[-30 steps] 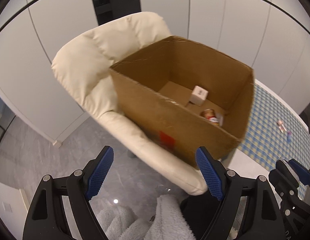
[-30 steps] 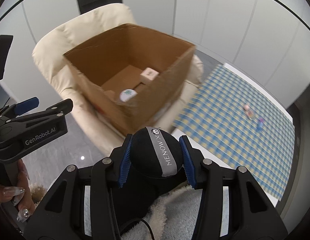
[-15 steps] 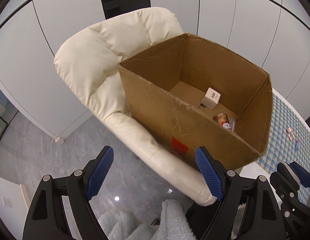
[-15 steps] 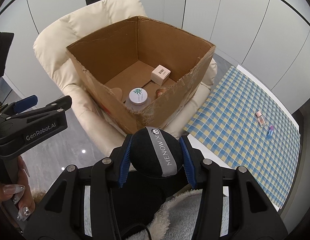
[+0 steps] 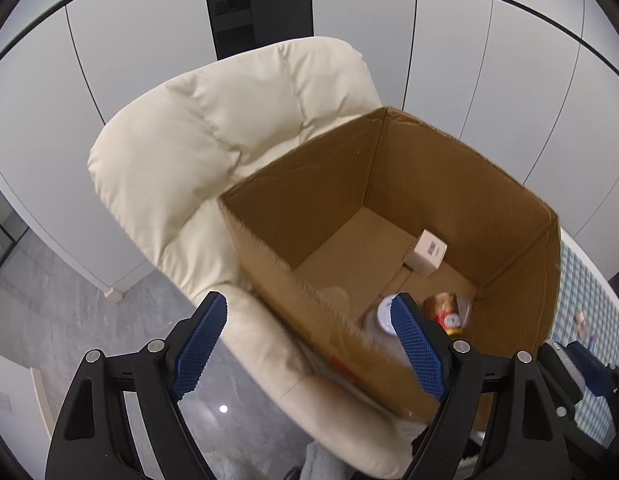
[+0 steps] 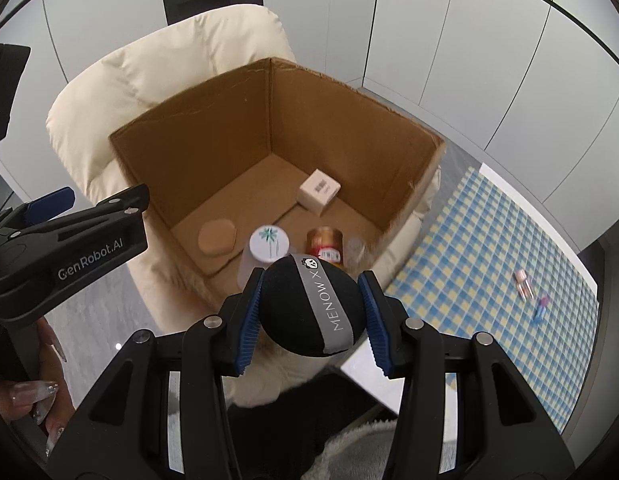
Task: Organize objects
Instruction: 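Lower both tools into the box and open them, releasing case and bottle, then withdraw both open tools from the box, then move both open tools over the checked table toward the pink items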
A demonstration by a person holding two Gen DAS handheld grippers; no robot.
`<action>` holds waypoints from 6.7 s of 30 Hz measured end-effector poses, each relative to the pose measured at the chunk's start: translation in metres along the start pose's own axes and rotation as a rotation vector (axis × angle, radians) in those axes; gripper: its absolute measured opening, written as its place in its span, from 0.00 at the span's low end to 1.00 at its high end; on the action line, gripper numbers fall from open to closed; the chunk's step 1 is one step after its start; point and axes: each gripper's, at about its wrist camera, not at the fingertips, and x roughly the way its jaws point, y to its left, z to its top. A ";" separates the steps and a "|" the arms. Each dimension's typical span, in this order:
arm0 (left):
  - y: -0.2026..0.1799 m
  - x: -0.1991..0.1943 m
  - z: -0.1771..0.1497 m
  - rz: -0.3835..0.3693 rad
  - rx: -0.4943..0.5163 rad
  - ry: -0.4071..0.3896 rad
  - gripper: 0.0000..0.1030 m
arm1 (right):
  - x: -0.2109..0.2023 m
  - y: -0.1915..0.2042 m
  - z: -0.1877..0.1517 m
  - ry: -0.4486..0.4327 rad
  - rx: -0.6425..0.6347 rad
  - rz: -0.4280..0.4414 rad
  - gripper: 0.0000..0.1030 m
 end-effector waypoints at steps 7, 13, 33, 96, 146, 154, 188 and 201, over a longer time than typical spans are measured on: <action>-0.004 0.013 0.026 -0.006 -0.021 -0.018 0.83 | 0.020 0.003 0.026 -0.008 -0.015 0.002 0.47; -0.006 0.028 0.036 -0.006 -0.020 -0.005 0.83 | 0.037 0.008 0.047 -0.016 -0.028 0.005 0.47; -0.011 0.049 0.032 -0.047 0.004 0.039 0.85 | 0.079 0.008 0.059 0.024 -0.013 -0.030 0.90; 0.013 -0.075 -0.040 -0.093 0.034 -0.019 0.94 | -0.051 -0.013 -0.021 -0.023 0.097 -0.041 0.95; -0.004 -0.113 -0.118 -0.144 0.116 0.077 0.94 | -0.115 -0.008 -0.129 0.013 0.113 -0.010 0.95; -0.027 -0.111 -0.120 -0.168 0.168 0.087 0.94 | -0.115 -0.023 -0.136 0.021 0.142 -0.022 0.95; -0.176 -0.114 -0.159 -0.317 0.439 0.132 0.94 | -0.130 -0.151 -0.203 0.085 0.443 -0.165 0.95; -0.230 -0.110 -0.180 -0.318 0.540 0.139 0.94 | -0.118 -0.197 -0.226 0.120 0.550 -0.180 0.95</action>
